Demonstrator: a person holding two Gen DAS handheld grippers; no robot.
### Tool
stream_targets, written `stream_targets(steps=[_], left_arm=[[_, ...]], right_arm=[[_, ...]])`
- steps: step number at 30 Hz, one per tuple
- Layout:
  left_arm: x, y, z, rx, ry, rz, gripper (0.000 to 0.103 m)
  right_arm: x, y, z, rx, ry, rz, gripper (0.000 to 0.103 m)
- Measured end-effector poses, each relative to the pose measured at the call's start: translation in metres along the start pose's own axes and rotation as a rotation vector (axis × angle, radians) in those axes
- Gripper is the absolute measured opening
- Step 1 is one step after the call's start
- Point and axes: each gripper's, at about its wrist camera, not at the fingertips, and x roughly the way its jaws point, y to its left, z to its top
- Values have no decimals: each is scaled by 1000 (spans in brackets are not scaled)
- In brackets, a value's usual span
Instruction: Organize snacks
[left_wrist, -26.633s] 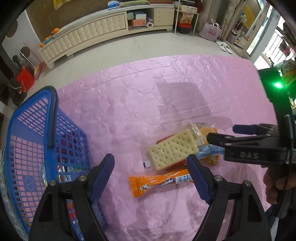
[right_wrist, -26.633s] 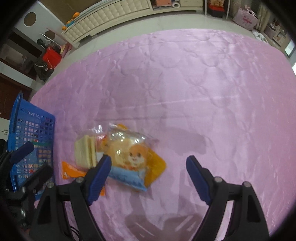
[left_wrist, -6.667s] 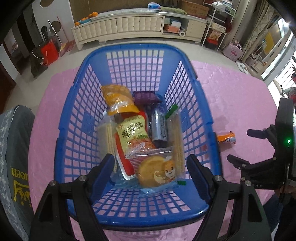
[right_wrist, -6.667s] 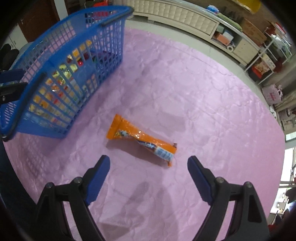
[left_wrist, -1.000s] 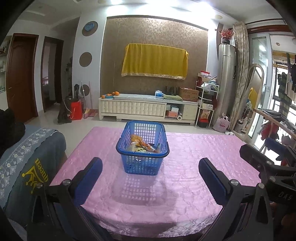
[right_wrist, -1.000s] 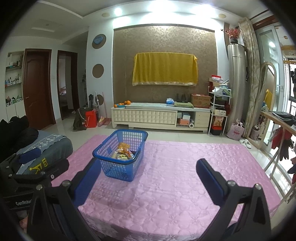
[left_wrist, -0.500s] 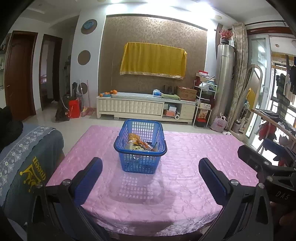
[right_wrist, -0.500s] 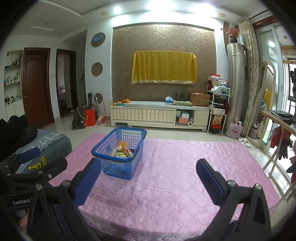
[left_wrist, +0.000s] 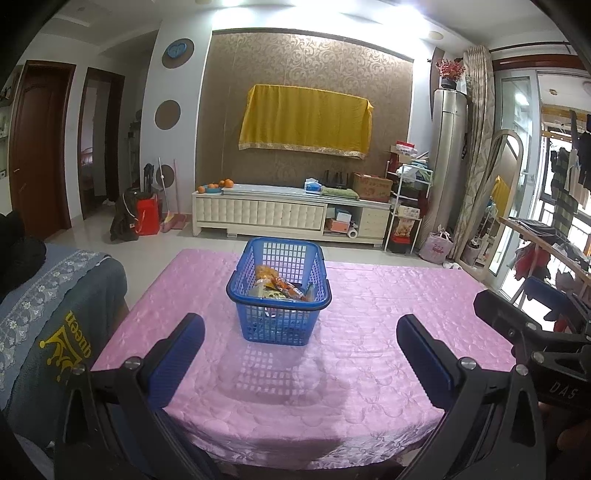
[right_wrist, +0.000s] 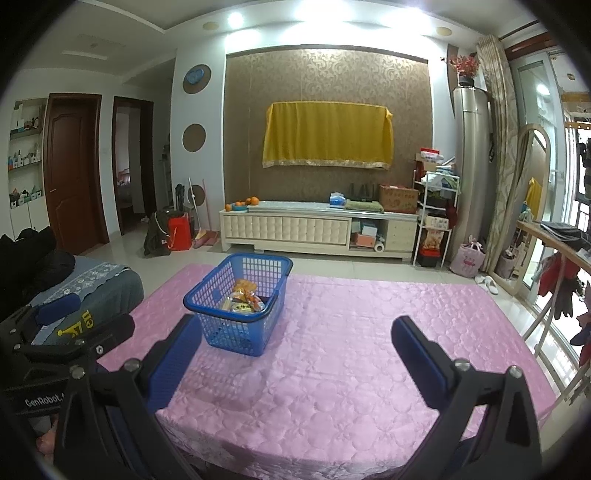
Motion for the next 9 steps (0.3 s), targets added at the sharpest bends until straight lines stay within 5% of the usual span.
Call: stream_targets(steps=[9], left_arm=[[0,-1,-1,0,6,2,103]], right_arm=[[0,1,-2,3,12,2,103]])
